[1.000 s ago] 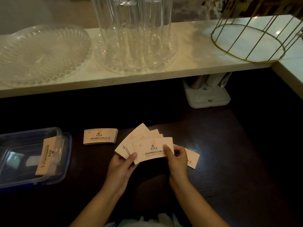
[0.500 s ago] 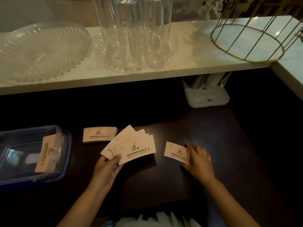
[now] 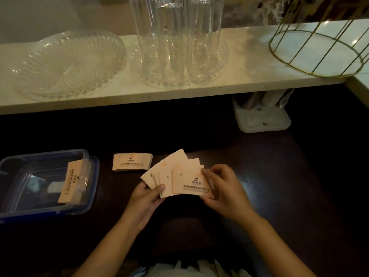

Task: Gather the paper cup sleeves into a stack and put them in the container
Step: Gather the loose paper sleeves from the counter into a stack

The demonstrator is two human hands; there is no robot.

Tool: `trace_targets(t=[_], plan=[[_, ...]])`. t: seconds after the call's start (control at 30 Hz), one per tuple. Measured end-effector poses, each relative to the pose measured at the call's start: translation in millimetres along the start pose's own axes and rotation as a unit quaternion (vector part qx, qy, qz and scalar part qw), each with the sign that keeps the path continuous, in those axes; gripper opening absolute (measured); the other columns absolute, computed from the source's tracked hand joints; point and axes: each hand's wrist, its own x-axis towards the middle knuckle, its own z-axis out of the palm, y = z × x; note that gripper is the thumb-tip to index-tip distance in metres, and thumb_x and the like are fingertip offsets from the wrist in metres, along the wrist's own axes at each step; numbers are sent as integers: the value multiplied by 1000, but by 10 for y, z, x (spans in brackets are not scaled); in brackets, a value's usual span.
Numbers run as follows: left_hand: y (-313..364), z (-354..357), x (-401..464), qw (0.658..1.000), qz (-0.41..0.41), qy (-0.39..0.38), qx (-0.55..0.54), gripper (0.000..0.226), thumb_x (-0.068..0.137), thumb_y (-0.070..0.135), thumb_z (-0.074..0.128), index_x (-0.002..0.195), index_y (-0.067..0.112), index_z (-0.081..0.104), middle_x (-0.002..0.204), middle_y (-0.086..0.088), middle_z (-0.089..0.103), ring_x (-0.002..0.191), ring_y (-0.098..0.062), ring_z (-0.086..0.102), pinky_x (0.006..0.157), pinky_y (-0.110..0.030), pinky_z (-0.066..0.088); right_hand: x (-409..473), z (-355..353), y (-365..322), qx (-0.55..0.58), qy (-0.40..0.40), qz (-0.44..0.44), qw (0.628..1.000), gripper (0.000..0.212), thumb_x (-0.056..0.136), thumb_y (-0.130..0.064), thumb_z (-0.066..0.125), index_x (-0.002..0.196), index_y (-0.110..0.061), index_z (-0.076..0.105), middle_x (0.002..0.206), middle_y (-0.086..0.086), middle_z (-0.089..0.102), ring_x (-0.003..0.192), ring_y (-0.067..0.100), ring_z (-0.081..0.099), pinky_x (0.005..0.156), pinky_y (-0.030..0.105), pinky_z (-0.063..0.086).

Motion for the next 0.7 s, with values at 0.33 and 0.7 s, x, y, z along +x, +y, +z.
trace_targets(t=[0.33,0.7], plan=[[0,-55,-21,993,49,7,104,29,78,-3,60,101,15,57,93,-8,71,84,-15,70,61,-24,57,-15,232,-3,330,1,187,925,106,69,-13,78,133,-55,5,137,-3,27,124,8,36,103,22,36],[-138,-76,6,960,47,-85,261,39,85,-1,50,109,31,52,110,10,61,104,-3,56,87,-23,49,4,555,104,97,-107,75,987,97,83,-13,60,136,-55,-9,94,-11,42,68,1,50,65,14,46]])
